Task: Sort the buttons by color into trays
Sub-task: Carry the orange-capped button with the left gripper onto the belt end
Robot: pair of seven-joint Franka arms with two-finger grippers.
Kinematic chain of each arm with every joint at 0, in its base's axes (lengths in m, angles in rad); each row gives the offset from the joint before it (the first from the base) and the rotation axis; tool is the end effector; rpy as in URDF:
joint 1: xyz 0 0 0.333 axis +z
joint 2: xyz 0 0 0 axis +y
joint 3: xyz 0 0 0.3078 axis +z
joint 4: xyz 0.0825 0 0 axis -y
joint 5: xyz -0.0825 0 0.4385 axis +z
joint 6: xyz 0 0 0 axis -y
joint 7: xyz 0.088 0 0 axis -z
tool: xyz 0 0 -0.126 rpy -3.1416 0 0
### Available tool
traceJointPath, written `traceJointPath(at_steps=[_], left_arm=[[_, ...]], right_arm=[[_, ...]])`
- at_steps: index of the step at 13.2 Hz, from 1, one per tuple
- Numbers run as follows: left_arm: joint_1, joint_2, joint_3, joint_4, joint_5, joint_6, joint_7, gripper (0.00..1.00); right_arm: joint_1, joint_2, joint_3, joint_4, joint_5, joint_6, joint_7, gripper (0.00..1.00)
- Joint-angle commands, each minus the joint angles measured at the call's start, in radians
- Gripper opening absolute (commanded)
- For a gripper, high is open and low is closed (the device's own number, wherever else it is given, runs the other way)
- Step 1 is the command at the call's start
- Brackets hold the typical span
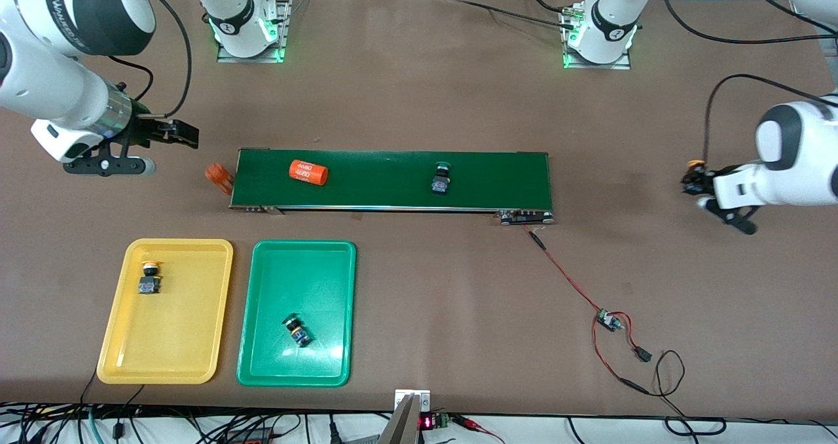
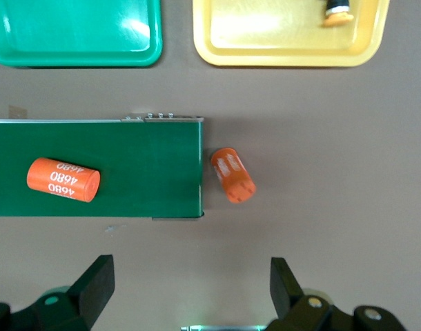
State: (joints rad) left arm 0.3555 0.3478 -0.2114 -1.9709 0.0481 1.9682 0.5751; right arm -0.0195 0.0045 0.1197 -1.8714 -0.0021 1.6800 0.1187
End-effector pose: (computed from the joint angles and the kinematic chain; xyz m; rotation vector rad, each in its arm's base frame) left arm 0.5938 0.0889 0.2123 2.8790 -0.6701 -0.4608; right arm 0.5858 0.0586 0.4467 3.1038 -0.0280 -0.3029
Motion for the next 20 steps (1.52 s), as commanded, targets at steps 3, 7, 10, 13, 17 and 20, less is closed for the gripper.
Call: traceJointPath(at_steps=[3, 7, 10, 13, 17, 20], left_arm=[[-0.209, -0.039, -0.033, 0.007, -0.095, -0.017, -0.352, 0.00], [-0.357, -0.036, -0.033, 0.009, -0.171, 0.030, -0.579, 0.00], [-0.475, -0.015, -0.033, 0.007, -0.186, 0.099, -0.717, 0.00], [-0.546, 0.016, -0.033, 0.006, -0.188, 0.178, -0.732, 0.02], [-0.559, 0.077, -0.034, 0.009, -0.188, 0.317, -0.732, 0.03], [-0.561, 0.089, -0.033, 0.009, -0.188, 0.340, -0.733, 0.03]], right_arm=[[-0.043, -0.043, -0.006, 0.037, 0.011, -0.051, -0.016, 1.00], [-0.045, -0.038, -0.006, 0.061, 0.017, -0.091, -0.011, 1.00], [-0.043, -0.037, -0.005, 0.064, 0.017, -0.127, 0.004, 1.00], [-0.043, -0.037, -0.006, 0.078, 0.017, -0.094, -0.008, 1.00], [-0.045, -0.031, -0.003, 0.080, 0.017, -0.089, -0.008, 1.00], [-0.063, -0.035, -0.006, 0.089, 0.019, -0.147, -0.010, 1.00]])
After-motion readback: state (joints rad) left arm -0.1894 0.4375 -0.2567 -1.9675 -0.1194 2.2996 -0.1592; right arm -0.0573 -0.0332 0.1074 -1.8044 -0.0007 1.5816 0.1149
